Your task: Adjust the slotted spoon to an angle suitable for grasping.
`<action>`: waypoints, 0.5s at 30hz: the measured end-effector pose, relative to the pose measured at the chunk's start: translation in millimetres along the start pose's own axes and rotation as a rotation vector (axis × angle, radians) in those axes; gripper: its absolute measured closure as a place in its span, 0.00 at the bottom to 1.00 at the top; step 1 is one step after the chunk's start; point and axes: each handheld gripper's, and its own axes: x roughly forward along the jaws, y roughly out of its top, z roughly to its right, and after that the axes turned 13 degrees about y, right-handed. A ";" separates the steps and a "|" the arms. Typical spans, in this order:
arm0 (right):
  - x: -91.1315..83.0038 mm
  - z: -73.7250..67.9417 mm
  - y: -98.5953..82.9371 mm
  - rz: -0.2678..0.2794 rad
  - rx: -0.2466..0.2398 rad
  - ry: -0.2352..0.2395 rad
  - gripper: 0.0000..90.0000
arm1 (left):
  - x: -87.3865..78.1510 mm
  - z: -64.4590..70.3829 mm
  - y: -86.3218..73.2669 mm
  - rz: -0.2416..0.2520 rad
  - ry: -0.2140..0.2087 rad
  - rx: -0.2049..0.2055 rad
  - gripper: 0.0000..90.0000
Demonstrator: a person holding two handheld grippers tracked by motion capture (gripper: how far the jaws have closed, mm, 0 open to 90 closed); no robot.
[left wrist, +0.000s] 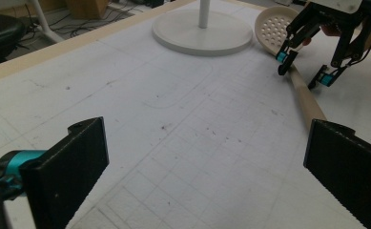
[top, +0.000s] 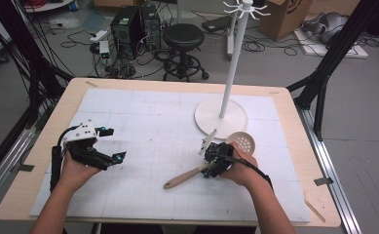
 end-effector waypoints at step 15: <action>-5.0 -6.8 4.8 0.016 -0.004 0.012 0.55 | -0.8 -0.2 0.2 0.002 0.000 -0.002 0.02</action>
